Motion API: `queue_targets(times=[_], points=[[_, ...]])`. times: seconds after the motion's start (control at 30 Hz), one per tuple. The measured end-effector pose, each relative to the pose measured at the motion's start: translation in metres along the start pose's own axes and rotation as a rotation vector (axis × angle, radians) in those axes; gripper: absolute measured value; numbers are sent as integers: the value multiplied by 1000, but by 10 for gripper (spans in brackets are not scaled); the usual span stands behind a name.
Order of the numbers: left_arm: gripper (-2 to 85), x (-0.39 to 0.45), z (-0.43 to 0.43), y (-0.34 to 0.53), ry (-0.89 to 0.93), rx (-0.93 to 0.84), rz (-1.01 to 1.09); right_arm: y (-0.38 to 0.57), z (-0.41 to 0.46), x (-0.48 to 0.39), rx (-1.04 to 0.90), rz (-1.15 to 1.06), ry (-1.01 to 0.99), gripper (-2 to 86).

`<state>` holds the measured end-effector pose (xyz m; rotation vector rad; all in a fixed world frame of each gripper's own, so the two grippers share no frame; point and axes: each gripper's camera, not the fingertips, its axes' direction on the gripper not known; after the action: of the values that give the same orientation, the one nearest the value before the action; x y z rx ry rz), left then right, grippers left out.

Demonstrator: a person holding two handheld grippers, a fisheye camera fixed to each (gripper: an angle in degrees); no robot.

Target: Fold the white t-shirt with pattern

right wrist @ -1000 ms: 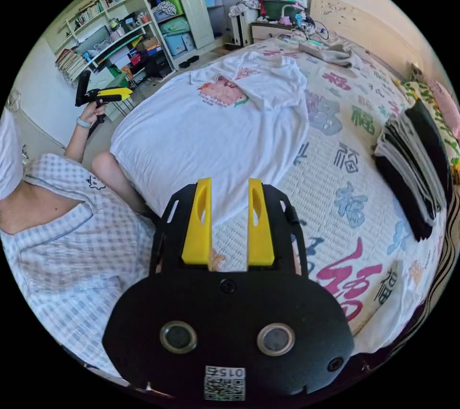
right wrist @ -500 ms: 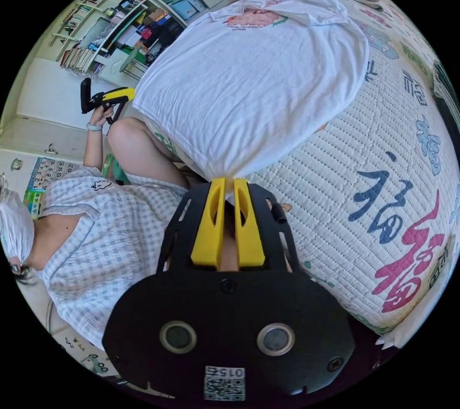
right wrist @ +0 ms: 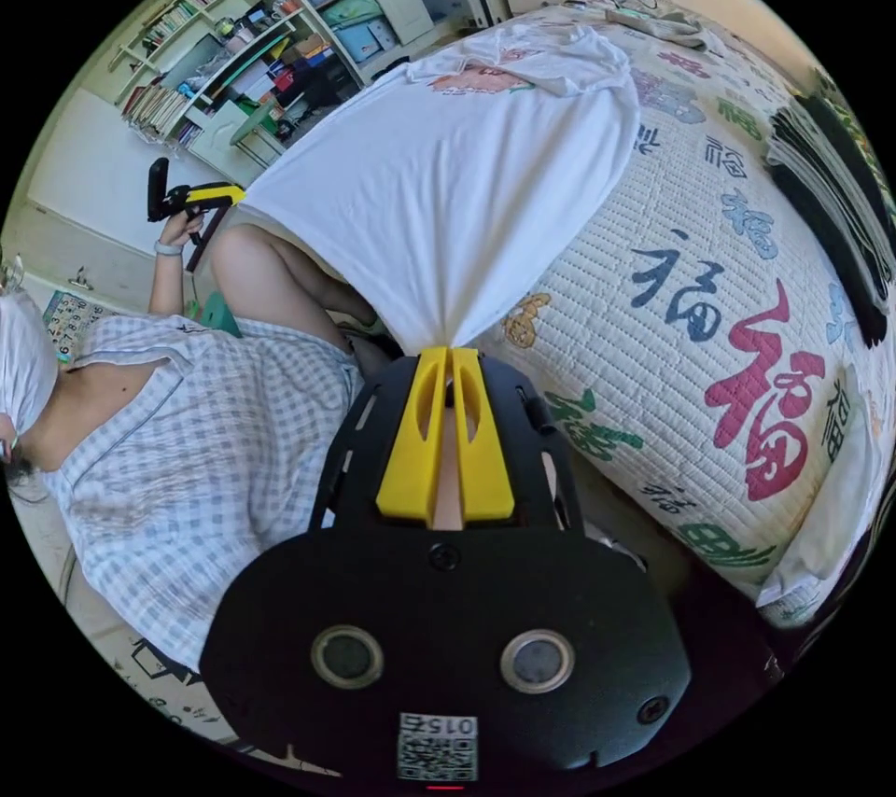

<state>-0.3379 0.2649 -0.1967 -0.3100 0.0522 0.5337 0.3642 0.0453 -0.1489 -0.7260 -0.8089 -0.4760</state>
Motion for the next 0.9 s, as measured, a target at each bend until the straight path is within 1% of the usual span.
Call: queue_targets(times=[0.07, 0.13, 0.2, 0.27, 0.33, 0.4, 0.5, 0.6, 0.67, 0.73, 0.8, 0.87, 0.9], points=[[7, -7, 17, -7, 7, -70, -16, -8, 7, 9, -48, 19, -1, 27], [25, -17, 21, -10, -67, -130, -43, -12, -7, 15, -9, 35, -4, 55], [46, -24, 4, -13, -103, -90, -54, -16, -28, 15, 58, 29, 23, 66], [61, -30, -22, -27, -162, 14, -67, -27, -53, 13, 135, 20, 96, 81], [75, -32, -46, -64, -209, 164, -25, -55, -80, 7, 206, -10, 223, 85], [86, -30, -47, -104, -209, 217, 33, -79, -94, 3, 229, -42, 294, 87], [98, -27, -20, -182, -194, 244, 125, -126, -106, -1, 326, -118, 338, 93], [106, -27, 31, -264, -168, 210, 163, -188, -97, 0, 355, -190, 287, 106], [108, -27, 68, -308, -185, 163, 175, -228, -82, 3, 339, -224, 270, 114], [109, -33, 117, -355, -160, 99, 151, -280, -55, 13, 280, -223, 284, 121], [107, -39, 150, -382, -136, 39, 147, -314, -31, 25, 195, -203, 323, 125], [101, -45, 177, -401, -187, -21, 136, -340, -11, 40, 105, -174, 372, 126], [90, -49, 187, -410, -180, -40, 154, -351, -5, 49, 72, -179, 356, 119]])
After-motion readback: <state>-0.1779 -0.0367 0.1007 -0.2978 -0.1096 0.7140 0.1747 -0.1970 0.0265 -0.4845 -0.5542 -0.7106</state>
